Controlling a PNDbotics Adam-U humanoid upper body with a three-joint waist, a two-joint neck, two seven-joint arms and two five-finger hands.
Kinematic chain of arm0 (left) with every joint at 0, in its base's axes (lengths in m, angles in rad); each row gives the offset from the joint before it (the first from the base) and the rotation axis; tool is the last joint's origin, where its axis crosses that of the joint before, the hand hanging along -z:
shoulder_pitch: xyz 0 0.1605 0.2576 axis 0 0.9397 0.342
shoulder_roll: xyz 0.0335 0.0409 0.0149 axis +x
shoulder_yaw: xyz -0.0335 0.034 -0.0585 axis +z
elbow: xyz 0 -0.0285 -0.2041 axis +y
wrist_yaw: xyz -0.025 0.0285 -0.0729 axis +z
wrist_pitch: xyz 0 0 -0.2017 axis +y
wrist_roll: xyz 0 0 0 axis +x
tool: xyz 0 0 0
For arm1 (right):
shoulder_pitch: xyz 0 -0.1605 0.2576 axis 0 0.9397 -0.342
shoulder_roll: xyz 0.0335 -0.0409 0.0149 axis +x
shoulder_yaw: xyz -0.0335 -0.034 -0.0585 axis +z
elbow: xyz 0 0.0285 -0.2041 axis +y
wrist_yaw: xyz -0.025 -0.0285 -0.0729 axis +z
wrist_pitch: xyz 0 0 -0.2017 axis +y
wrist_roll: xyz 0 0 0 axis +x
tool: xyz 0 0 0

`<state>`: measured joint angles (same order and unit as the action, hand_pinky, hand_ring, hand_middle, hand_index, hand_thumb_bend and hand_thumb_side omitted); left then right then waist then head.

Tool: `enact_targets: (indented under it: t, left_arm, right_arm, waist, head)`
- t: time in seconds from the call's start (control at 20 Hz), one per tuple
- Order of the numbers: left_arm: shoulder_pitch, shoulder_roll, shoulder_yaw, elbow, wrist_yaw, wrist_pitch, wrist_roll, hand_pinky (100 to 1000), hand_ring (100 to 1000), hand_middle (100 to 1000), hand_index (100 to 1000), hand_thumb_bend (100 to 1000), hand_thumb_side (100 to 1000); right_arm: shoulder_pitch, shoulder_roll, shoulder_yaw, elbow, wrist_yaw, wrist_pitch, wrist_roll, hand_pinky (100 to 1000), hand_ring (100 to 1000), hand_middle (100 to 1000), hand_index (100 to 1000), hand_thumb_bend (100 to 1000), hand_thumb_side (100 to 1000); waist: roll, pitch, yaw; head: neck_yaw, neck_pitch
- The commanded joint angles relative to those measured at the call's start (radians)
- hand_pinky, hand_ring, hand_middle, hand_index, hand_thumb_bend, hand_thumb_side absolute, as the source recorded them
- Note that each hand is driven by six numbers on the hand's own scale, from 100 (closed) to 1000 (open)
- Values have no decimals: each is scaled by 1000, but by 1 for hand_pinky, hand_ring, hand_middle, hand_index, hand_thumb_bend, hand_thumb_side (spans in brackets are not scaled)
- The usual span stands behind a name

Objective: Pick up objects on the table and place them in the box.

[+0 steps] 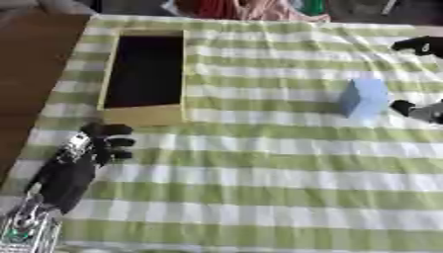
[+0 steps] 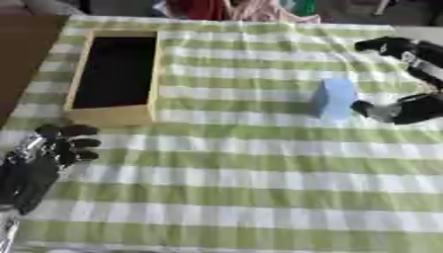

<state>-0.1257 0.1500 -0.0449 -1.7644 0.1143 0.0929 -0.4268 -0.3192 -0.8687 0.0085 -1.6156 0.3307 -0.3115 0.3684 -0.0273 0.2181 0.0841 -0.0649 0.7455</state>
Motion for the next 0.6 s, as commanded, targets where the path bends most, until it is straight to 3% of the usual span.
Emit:
enact_targets:
  t: [0.05, 0.6]
  left_arm:
    - [-7, 19, -2, -13, -1, -3, -6, 758, 800, 786, 816, 100, 977]
    - [-12, 21, -7, -13, -3, -4, -12, 757, 802, 788, 816, 100, 978]
  right_arm:
    - [-25, -46, 0, 10, -9, -4, 13, 919, 1000, 902, 1000, 376, 358]
    - [-92, -35, 35, 97, 9, -16, 62, 918, 1000, 896, 1000, 371, 367]
  waist:
    - [-2, -14, 3]
    - [-4, -8, 15]
  head:
    - [-6, -3]
    - [-14, -5]
